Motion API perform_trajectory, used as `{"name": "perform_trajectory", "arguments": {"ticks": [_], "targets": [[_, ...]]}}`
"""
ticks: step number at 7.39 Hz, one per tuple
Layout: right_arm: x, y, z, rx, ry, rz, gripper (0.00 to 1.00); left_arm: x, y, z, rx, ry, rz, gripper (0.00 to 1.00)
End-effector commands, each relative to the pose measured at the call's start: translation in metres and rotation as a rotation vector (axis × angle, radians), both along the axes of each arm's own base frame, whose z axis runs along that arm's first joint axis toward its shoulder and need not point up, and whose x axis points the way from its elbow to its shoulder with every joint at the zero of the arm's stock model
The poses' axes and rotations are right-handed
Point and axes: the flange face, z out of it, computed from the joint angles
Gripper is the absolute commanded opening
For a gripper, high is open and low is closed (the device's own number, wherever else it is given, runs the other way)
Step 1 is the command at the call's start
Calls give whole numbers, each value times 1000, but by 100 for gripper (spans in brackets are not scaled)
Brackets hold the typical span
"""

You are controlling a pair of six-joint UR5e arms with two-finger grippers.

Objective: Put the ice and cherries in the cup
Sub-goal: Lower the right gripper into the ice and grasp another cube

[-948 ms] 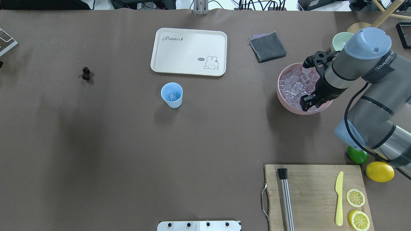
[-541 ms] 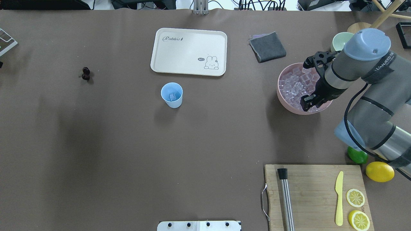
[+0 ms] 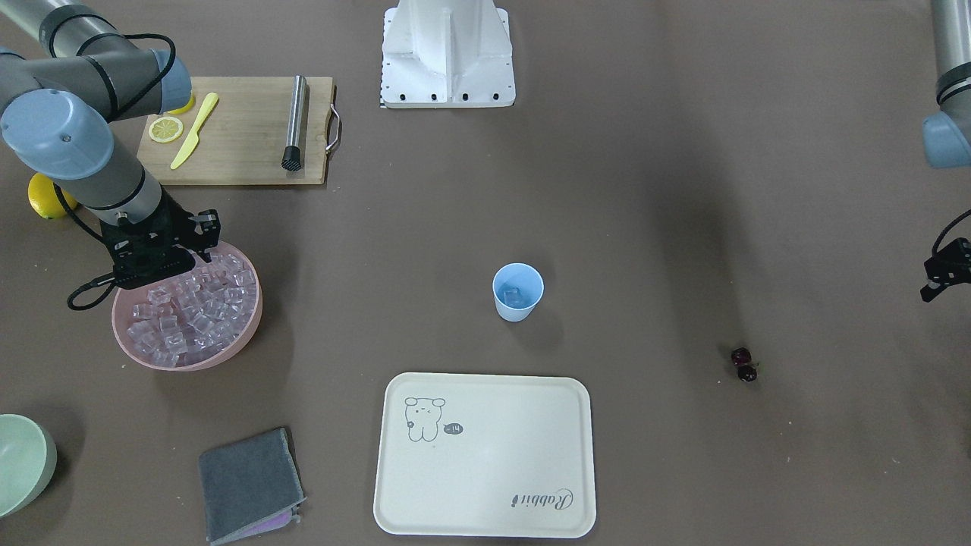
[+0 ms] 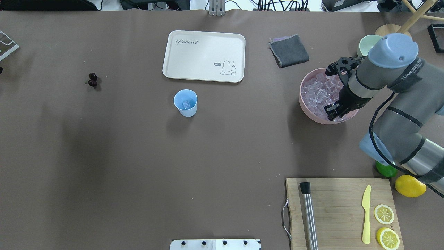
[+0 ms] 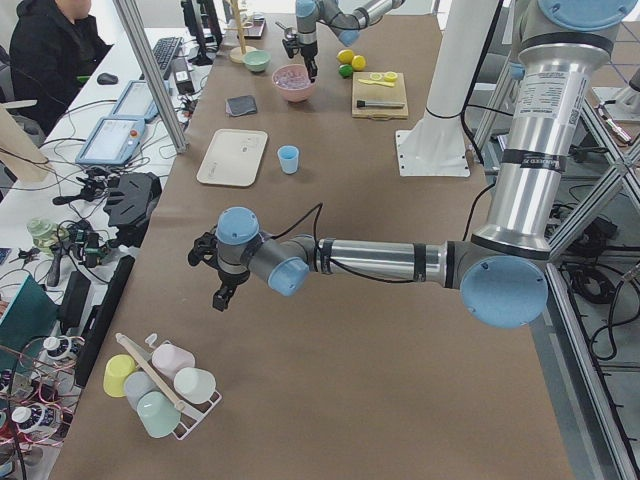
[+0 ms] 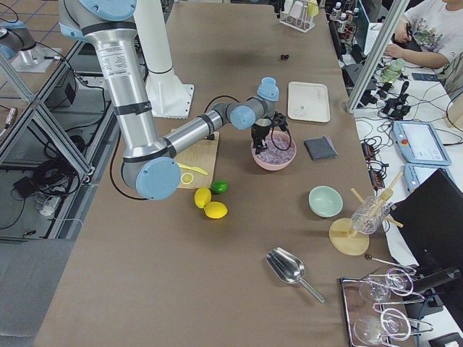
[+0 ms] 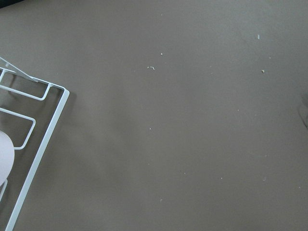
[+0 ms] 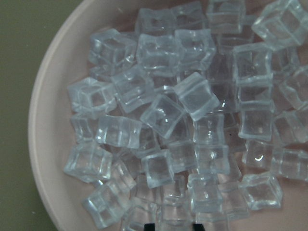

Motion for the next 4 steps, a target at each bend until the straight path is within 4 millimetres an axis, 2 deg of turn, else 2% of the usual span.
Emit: {"name": "perform_trajectory", "arguments": {"ticks": [1,2,3,4], "targets": [[-2,-1,-2,9,6,2,20,0,0,1,-2,-1,0,97],[-2,-1,-7,18,0,3,4,0,0,2,-3,-1,0,97],[0,0,-20,32,-14,4,0,0,0,2,-3,-1,0,97],[13,-3,-31,37,-34,23,0,0,0,1,-5,0,-1,97]]}}
